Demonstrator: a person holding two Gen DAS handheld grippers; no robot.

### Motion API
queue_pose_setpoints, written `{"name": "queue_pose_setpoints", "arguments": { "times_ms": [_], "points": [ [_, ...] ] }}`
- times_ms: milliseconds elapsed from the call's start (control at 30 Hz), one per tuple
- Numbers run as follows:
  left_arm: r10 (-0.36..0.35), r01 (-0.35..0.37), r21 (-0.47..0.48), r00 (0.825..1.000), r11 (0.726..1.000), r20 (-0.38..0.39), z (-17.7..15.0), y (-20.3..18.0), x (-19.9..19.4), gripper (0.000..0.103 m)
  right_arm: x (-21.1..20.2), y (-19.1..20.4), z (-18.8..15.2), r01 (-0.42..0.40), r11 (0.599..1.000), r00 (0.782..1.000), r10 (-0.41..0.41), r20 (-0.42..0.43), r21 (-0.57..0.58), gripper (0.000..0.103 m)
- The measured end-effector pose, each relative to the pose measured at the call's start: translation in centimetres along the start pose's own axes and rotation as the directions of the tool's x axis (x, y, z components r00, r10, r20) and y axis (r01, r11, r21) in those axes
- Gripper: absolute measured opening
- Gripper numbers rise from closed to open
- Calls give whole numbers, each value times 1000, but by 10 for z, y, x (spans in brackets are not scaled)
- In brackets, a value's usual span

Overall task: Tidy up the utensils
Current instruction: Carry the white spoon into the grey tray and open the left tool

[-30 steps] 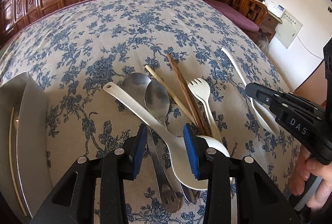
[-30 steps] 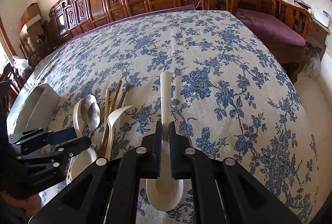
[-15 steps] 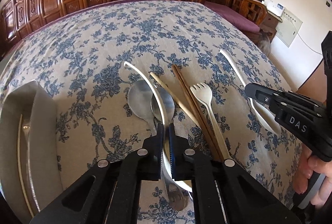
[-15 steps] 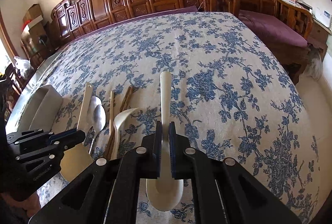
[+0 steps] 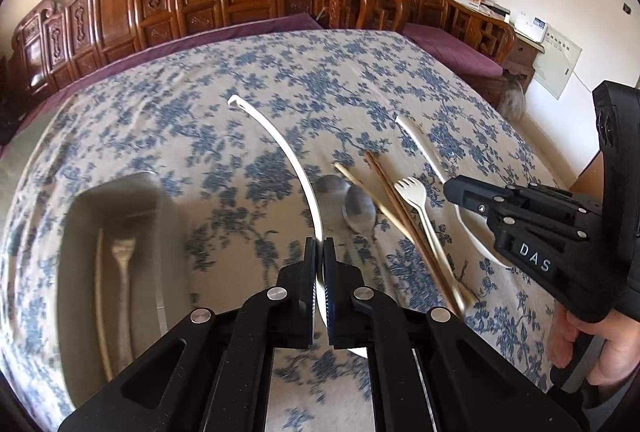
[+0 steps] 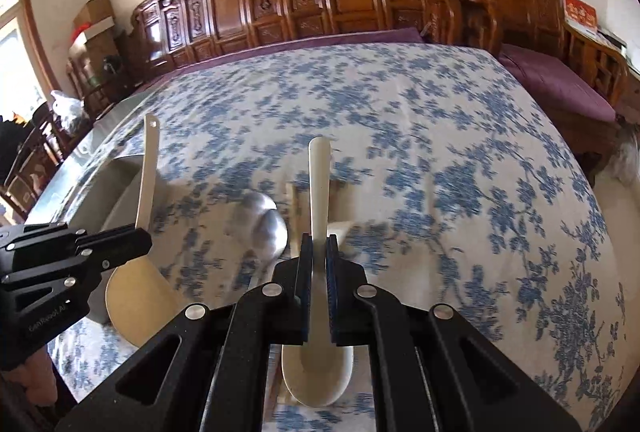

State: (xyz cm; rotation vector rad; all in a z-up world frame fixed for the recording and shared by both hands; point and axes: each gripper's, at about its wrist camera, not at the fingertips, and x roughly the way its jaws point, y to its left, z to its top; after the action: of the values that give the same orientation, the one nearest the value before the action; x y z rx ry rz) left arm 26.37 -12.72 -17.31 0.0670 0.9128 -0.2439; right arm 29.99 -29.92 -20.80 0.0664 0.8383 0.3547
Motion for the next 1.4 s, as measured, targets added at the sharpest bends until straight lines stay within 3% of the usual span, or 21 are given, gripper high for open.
{"name": "queue_pose_setpoints", "arguments": {
  "times_ms": [433, 800, 1100, 1400],
  "points": [
    [41, -41, 12, 999, 999, 25, -3, 32, -37, 3, -6, 60, -2, -82, 994, 997, 83, 5, -78, 8],
    [77, -77, 34, 997, 996, 5, -12, 69, -52, 3, -7, 81, -3, -122, 988, 992, 122, 0, -99, 8],
    [105, -105, -5, 994, 994, -36, -19, 116, -43, 3, 5, 87, -5, -107, 987, 994, 104, -28, -117, 8],
    [110, -110, -3, 989, 994, -94, -37, 136, -18, 3, 15, 93, -8, -102, 985, 994, 96, -53, -136, 8]
  ]
}}
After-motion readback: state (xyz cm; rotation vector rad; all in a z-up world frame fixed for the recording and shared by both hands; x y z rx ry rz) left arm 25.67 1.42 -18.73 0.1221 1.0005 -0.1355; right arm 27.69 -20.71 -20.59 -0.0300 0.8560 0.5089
